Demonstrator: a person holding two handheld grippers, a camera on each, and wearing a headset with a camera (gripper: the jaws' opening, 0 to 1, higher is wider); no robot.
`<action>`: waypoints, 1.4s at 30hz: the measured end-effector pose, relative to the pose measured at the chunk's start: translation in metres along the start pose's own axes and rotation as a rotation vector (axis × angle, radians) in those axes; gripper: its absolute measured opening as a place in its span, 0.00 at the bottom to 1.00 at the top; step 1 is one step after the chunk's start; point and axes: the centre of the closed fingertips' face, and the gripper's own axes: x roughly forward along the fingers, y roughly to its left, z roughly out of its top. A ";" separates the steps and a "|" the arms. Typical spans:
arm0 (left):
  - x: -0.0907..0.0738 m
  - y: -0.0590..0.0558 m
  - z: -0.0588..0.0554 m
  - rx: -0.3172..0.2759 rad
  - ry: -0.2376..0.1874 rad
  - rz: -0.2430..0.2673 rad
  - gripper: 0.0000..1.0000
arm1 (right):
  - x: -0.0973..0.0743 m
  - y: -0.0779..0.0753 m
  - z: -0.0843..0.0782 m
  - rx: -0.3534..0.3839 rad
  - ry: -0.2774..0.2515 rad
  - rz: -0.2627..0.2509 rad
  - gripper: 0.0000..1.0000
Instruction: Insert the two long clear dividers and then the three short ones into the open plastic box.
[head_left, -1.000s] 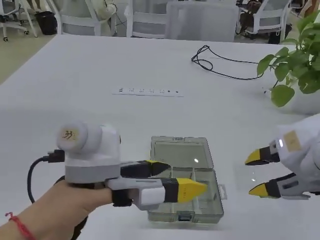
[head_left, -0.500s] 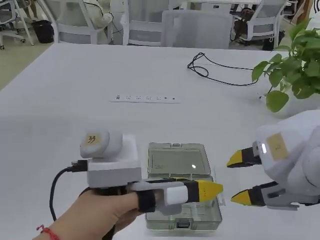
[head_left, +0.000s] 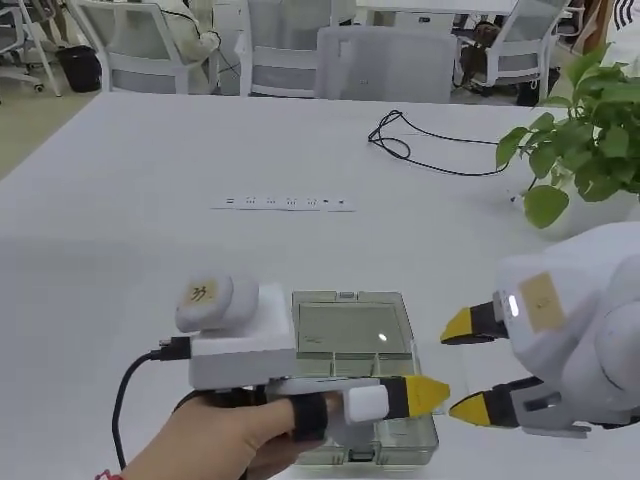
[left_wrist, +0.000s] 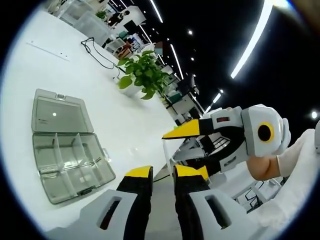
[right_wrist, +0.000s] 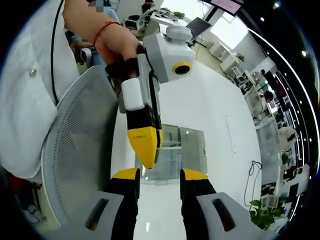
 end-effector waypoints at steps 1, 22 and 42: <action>0.000 0.000 0.000 -0.002 -0.001 -0.001 0.12 | 0.000 0.000 0.000 -0.001 0.001 0.000 0.33; -0.003 -0.002 0.002 0.030 -0.017 -0.013 0.00 | -0.002 -0.001 0.007 0.004 -0.025 0.000 0.35; -0.017 -0.027 -0.020 0.624 0.124 -0.153 0.00 | -0.030 0.012 0.023 0.275 -0.268 0.467 0.14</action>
